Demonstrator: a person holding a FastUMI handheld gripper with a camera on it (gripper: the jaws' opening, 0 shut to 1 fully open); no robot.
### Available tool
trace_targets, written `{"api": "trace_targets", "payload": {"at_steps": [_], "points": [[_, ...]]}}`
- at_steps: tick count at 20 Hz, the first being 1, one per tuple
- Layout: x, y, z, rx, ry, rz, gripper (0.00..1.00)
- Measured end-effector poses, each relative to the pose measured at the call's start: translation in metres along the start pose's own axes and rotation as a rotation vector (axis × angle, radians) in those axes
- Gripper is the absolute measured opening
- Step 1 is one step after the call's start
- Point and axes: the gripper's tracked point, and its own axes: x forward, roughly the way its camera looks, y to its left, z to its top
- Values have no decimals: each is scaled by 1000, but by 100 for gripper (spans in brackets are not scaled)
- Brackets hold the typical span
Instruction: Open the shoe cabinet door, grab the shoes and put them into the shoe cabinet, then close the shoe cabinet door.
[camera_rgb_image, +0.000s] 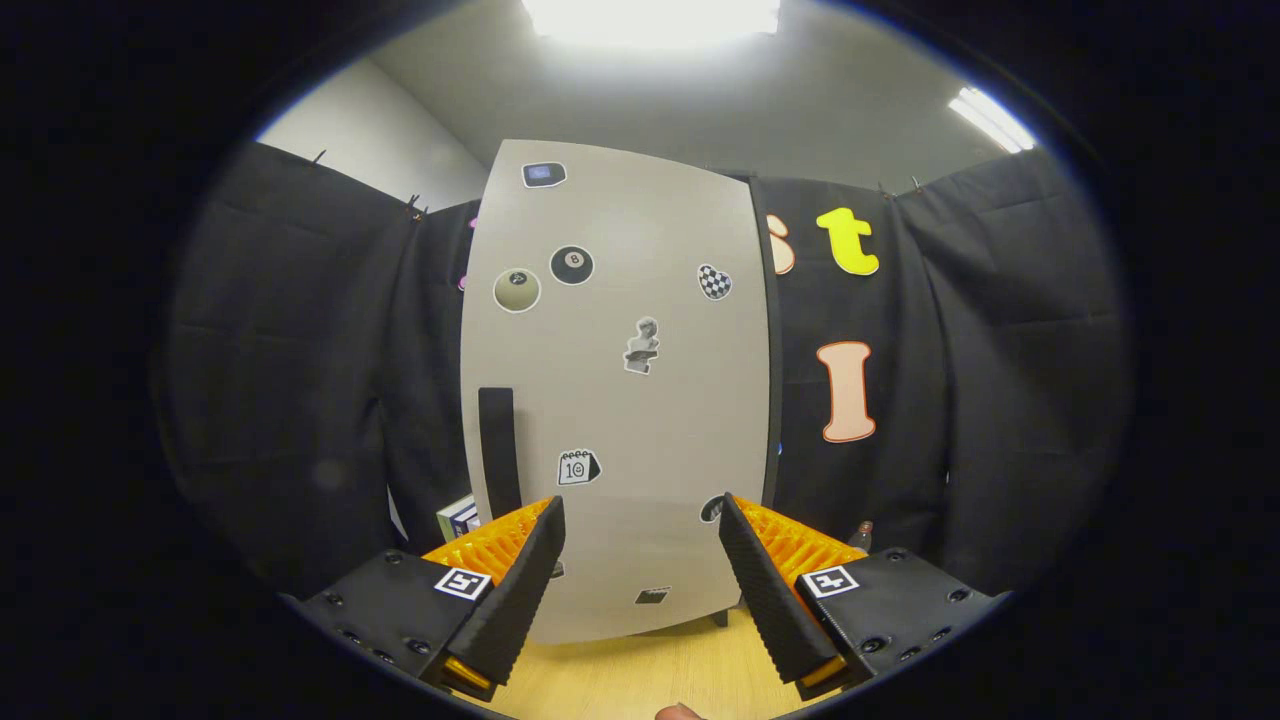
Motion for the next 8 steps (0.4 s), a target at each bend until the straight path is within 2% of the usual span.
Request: {"api": "trace_targets", "payload": {"at_steps": [8], "points": [[-31, -12, -4, -12, -18, -49, 97]]}}
